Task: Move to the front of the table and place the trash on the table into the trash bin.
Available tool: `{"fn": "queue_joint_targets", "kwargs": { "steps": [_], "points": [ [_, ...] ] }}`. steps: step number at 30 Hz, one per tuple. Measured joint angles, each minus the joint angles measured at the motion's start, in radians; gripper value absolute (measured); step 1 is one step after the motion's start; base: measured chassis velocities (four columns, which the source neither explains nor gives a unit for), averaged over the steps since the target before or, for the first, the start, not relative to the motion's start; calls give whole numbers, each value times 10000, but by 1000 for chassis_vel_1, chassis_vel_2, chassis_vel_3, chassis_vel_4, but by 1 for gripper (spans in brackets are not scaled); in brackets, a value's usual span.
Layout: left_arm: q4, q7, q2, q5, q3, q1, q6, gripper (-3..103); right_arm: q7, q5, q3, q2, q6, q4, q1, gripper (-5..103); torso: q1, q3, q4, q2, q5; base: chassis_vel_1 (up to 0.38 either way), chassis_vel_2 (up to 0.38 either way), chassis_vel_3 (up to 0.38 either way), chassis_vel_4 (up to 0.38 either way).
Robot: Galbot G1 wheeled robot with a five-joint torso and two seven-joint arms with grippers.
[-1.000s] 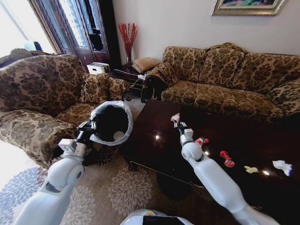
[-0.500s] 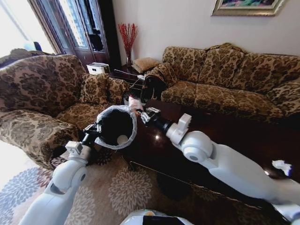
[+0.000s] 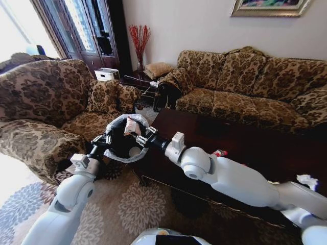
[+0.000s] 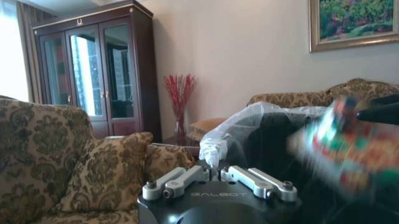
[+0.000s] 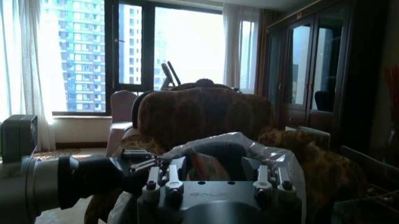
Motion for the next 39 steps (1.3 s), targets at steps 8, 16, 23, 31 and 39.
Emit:
{"fn": "queue_joint_targets", "kwargs": {
  "steps": [8, 16, 23, 31, 39],
  "points": [
    [-1, 41, -27, 0, 10, -29, 2, 4, 191, -15, -190, 333, 54, -339, 354, 83, 0, 0, 0, 0, -1, 0, 0, 0, 0],
    [0, 69, 31, 40, -96, -12, 92, 4, 1236, 167, 1533, -245, 83, -296, -444, 100, 0, 0, 3, 0, 1, 0, 0, 0, 0],
    [-30, 56, 148, 29, -90, -19, 78, 4, 1516, -630, 3780, -1332, 47, -1271, -3005, 100, 0, 0, -4, 0, 8, 0, 0, 0, 0],
    [-31, 113, 235, 21, 52, -30, 19, 4, 2953, -1263, 7019, -732, -73, -2048, -7129, 100, -1, -1, -3, 0, 4, -37, -35, -32, -34],
    [-66, 164, 216, 53, 222, -3, -71, 4, 3605, -1965, 7896, 664, 161, -2687, -8470, 100, -1, -1, 0, 0, -1, -89, -90, -83, -84]
  ]
}}
